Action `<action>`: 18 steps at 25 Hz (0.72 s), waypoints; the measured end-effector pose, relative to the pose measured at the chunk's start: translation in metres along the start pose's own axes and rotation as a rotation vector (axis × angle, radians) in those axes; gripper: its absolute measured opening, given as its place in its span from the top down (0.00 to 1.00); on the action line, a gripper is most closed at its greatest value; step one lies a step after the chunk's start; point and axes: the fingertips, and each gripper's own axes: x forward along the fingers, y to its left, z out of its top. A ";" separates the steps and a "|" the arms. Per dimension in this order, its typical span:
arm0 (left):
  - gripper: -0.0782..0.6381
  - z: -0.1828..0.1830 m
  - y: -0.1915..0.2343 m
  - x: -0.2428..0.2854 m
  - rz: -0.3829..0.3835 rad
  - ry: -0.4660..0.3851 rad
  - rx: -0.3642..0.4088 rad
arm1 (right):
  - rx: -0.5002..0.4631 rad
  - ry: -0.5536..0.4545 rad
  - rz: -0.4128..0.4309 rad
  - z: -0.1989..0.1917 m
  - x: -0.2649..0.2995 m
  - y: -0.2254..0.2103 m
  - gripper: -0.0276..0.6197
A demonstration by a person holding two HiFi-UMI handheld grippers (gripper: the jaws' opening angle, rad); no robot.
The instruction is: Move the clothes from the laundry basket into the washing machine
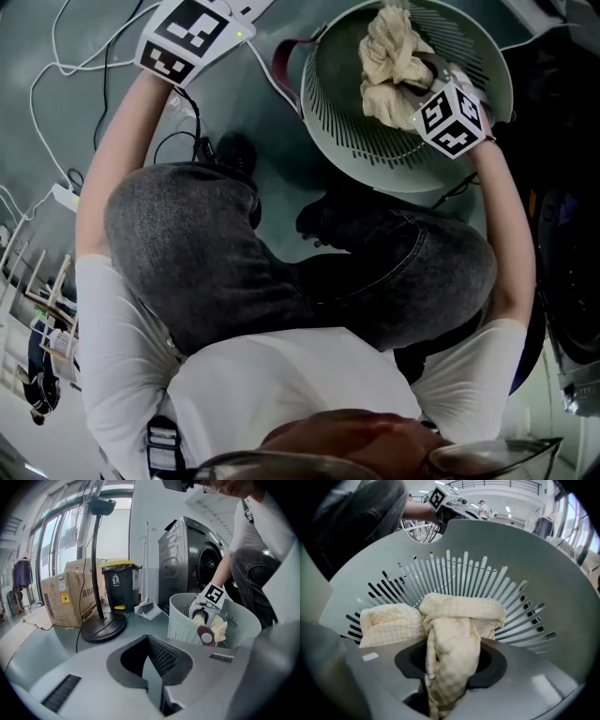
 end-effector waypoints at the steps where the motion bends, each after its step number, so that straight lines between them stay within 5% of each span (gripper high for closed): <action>1: 0.88 0.006 0.000 0.001 -0.004 -0.005 0.010 | 0.010 -0.014 -0.008 0.003 -0.009 -0.002 0.65; 18: 0.88 0.094 -0.008 0.000 -0.050 -0.071 0.081 | 0.166 -0.231 -0.085 0.039 -0.124 -0.010 0.65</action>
